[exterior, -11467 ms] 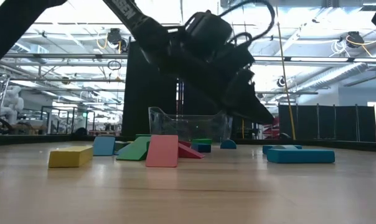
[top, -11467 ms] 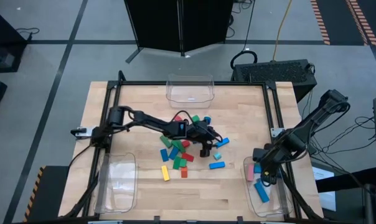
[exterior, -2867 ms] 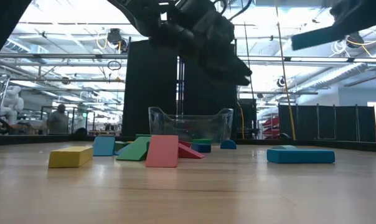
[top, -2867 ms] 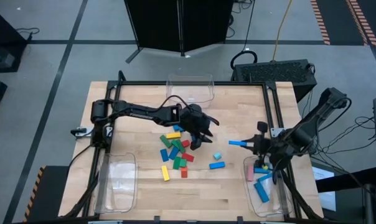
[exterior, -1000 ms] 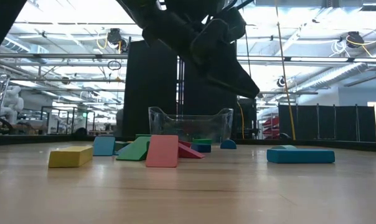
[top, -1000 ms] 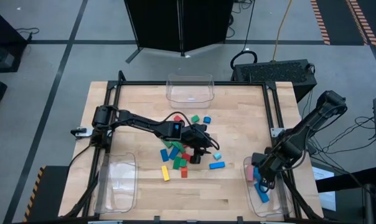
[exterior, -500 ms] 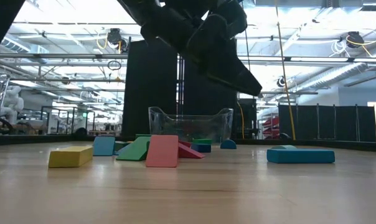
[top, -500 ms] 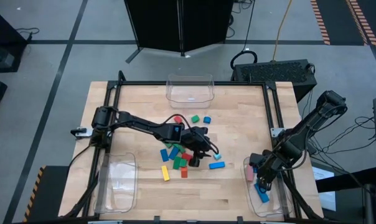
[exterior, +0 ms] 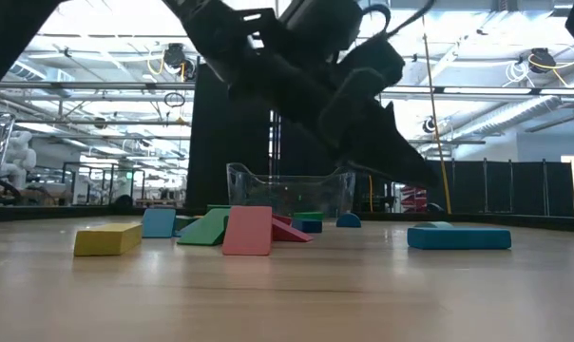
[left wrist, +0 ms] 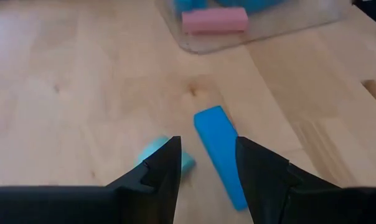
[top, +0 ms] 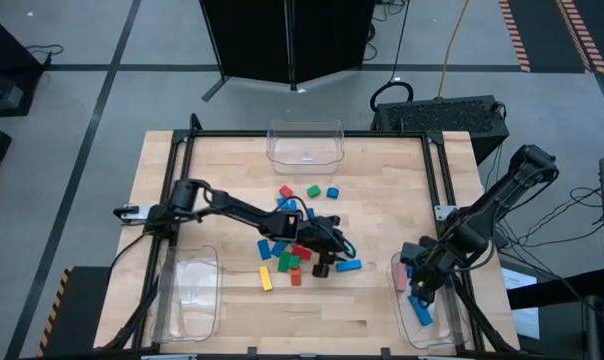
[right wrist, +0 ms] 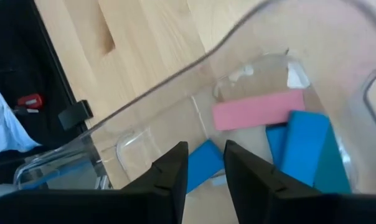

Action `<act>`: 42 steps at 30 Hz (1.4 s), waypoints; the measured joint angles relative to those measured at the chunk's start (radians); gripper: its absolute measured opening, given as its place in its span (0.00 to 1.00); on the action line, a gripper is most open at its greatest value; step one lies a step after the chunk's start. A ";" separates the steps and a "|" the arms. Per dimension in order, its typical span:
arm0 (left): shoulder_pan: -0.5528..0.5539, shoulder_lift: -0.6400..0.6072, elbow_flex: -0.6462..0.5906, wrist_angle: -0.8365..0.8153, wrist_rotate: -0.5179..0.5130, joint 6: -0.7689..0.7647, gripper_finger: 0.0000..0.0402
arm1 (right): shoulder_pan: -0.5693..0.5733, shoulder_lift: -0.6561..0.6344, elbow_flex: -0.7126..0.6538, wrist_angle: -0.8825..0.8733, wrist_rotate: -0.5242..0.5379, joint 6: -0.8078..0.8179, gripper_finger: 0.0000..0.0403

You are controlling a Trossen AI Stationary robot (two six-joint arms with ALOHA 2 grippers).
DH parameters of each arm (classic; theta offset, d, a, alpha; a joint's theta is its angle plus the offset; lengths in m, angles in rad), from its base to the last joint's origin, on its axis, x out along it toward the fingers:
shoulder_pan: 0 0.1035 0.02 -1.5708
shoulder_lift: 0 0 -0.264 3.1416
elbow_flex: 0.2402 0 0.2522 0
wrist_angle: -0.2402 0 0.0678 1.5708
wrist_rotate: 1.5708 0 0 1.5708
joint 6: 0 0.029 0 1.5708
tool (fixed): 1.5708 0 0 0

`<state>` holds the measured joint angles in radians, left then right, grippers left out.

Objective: Sort blocks by size
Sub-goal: Put the light blue rectangle block into the bottom right transparent bin

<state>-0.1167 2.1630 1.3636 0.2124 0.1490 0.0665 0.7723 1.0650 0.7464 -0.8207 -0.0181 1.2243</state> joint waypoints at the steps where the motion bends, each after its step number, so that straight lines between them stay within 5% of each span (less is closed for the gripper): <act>1: -0.005 0.006 0.000 -0.002 0.000 -0.023 0.38 | -0.001 -0.008 0.000 -0.001 0.013 -0.013 0.23; 6: -0.049 0.034 0.000 -0.039 -0.069 -0.061 0.44 | -0.010 -0.062 0.000 -0.005 0.112 -0.052 0.23; 13: -0.090 0.043 0.000 -0.039 -0.228 -0.084 0.65 | -0.013 -0.124 0.000 -0.008 0.199 -0.062 0.23; 19: -0.093 0.051 0.000 -0.033 -0.224 -0.072 0.77 | -0.013 -0.132 0.000 -0.007 0.203 -0.062 0.23; 42: -0.089 0.072 0.000 0.017 -0.146 -0.026 0.56 | -0.013 -0.132 0.000 -0.006 0.203 -0.063 0.23</act>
<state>-0.2058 2.2352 1.3635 0.2296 0.0031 0.0404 0.7597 0.9329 0.7464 -0.8268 0.1852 1.1612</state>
